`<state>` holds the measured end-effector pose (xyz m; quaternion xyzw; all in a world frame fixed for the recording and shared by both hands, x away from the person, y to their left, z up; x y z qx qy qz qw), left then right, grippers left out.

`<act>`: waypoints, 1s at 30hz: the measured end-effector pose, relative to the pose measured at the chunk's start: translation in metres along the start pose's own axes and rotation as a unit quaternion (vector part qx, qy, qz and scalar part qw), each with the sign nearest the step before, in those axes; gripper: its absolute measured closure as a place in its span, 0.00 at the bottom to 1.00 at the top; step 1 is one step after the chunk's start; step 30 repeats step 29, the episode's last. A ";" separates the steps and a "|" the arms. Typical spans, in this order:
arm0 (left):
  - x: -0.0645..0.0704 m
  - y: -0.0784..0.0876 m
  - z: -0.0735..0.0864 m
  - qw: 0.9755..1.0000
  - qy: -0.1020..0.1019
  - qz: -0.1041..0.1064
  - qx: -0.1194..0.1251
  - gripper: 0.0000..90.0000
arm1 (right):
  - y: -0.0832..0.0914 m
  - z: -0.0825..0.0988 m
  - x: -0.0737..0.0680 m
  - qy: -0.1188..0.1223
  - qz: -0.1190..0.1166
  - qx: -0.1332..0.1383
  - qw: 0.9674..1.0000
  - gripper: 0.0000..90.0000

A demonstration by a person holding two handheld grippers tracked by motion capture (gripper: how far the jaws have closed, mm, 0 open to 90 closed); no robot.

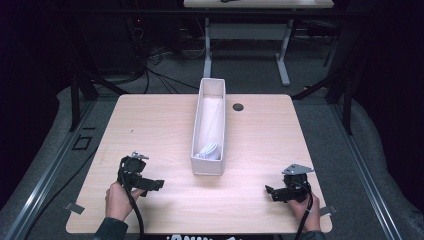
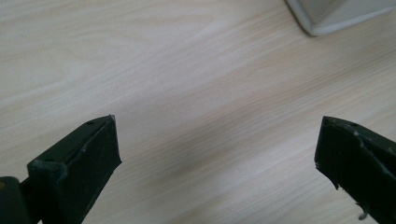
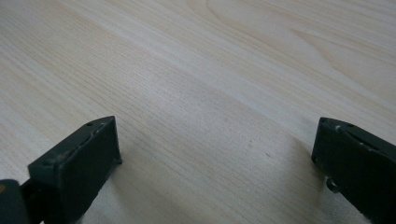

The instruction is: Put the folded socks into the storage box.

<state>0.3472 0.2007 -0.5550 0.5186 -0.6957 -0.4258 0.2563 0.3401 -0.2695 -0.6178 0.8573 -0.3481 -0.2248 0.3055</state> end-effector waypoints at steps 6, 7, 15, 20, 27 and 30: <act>-0.010 -0.017 0.016 1.000 0.019 0.001 -0.002 0.00 | 0.000 0.000 0.000 0.000 0.000 0.000 1.000 0.00; -0.013 -0.022 0.020 1.000 0.023 0.000 0.005 0.00 | 0.000 0.000 0.000 0.000 0.000 0.000 1.000 0.00; -0.020 -0.035 0.033 0.998 0.034 -0.014 0.048 0.00 | 0.000 0.000 0.000 0.000 0.000 0.000 1.000 0.00; -0.024 -0.039 0.042 0.995 0.029 -0.037 0.087 0.00 | 0.000 0.000 0.000 0.000 0.000 0.000 1.000 0.00; -0.026 -0.044 0.053 0.991 0.036 -0.055 0.121 0.00 | 0.000 0.000 0.000 0.000 0.001 0.000 1.000 0.00; -0.026 -0.045 0.055 0.990 0.035 -0.059 0.127 0.00 | 0.000 0.000 0.000 0.000 0.001 0.000 1.000 0.00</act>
Point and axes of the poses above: each handheld gripper's, and its own axes: y roughly backward along the jaws, z roughly out of its underside, x roughly to its right, the point moved 4 cm from there along -y, roughly forward along the jaws, and after that the axes turned 14 degrees about -z, right-handed, at the moved point
